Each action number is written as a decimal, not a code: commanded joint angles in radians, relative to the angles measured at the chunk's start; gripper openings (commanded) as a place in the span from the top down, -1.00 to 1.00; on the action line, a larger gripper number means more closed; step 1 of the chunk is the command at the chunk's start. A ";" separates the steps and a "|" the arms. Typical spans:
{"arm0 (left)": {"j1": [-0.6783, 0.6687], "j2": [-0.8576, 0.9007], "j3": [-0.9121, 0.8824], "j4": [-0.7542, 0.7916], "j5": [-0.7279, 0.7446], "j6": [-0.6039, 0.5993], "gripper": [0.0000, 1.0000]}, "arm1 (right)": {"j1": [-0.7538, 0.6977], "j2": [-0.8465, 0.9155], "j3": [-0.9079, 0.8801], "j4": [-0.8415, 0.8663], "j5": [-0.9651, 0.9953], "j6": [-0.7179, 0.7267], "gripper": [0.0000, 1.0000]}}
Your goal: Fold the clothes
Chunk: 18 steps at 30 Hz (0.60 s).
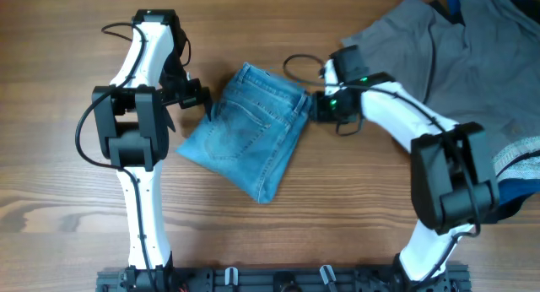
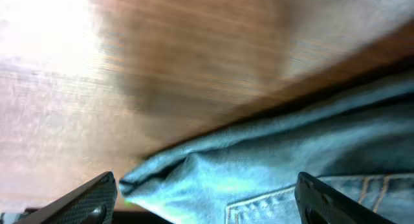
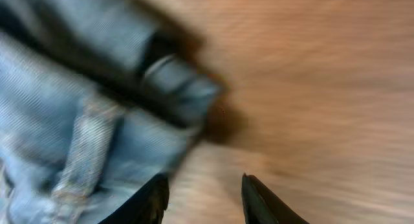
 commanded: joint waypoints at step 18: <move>-0.049 0.009 0.045 0.376 0.462 0.372 -1.00 | -0.040 -0.247 0.048 -0.315 0.089 -0.011 0.00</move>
